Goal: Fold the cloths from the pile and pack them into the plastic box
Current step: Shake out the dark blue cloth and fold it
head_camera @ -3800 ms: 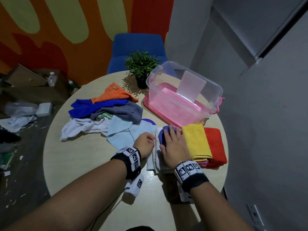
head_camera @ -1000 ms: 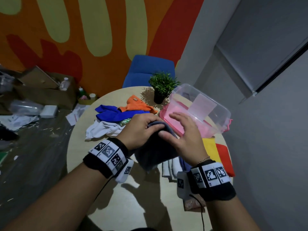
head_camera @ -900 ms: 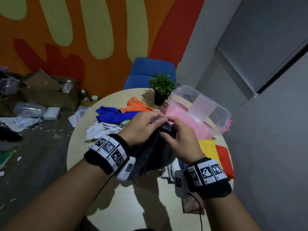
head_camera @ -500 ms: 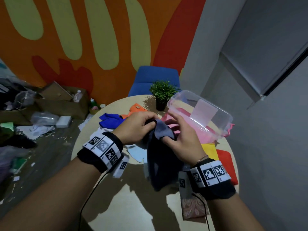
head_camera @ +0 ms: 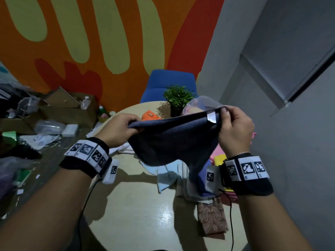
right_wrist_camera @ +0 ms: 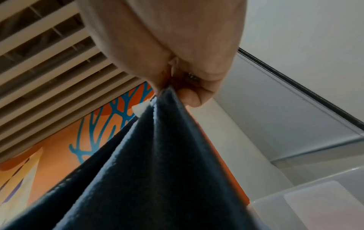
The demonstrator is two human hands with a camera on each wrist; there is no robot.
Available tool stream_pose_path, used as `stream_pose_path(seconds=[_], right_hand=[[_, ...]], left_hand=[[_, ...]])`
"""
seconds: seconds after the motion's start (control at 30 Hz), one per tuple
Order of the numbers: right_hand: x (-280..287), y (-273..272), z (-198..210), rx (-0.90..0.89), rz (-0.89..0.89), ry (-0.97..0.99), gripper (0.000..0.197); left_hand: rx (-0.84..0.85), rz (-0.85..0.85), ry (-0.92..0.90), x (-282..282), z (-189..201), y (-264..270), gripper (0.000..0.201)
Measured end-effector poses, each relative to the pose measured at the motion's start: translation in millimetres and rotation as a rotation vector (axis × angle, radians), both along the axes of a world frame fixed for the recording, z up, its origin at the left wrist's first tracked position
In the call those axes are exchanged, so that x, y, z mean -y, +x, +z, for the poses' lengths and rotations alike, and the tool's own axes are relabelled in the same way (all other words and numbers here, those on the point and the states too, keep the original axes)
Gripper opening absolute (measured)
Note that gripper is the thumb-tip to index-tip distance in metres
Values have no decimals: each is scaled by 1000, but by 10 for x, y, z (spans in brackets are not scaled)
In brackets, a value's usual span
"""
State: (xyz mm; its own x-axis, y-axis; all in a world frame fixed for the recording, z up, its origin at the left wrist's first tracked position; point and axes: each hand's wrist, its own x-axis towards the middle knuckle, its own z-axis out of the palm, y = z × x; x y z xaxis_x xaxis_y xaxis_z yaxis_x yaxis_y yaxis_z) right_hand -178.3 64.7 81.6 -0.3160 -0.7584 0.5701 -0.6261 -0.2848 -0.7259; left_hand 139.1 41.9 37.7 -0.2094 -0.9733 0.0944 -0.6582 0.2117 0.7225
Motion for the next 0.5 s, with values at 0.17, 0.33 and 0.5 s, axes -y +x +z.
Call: stream_pose_path(seconds=[0.17, 0.33, 0.5], right_hand=[[-17, 67, -97, 10, 116, 114, 15], [-208, 140, -336, 133, 190, 208, 13], [-343, 157, -428, 235, 243, 300, 13]], left_hand=[[-447, -20, 122, -75, 63, 0, 14], [-813, -54, 252, -183, -6, -10, 17], [-703, -63, 251, -197, -96, 51, 21]])
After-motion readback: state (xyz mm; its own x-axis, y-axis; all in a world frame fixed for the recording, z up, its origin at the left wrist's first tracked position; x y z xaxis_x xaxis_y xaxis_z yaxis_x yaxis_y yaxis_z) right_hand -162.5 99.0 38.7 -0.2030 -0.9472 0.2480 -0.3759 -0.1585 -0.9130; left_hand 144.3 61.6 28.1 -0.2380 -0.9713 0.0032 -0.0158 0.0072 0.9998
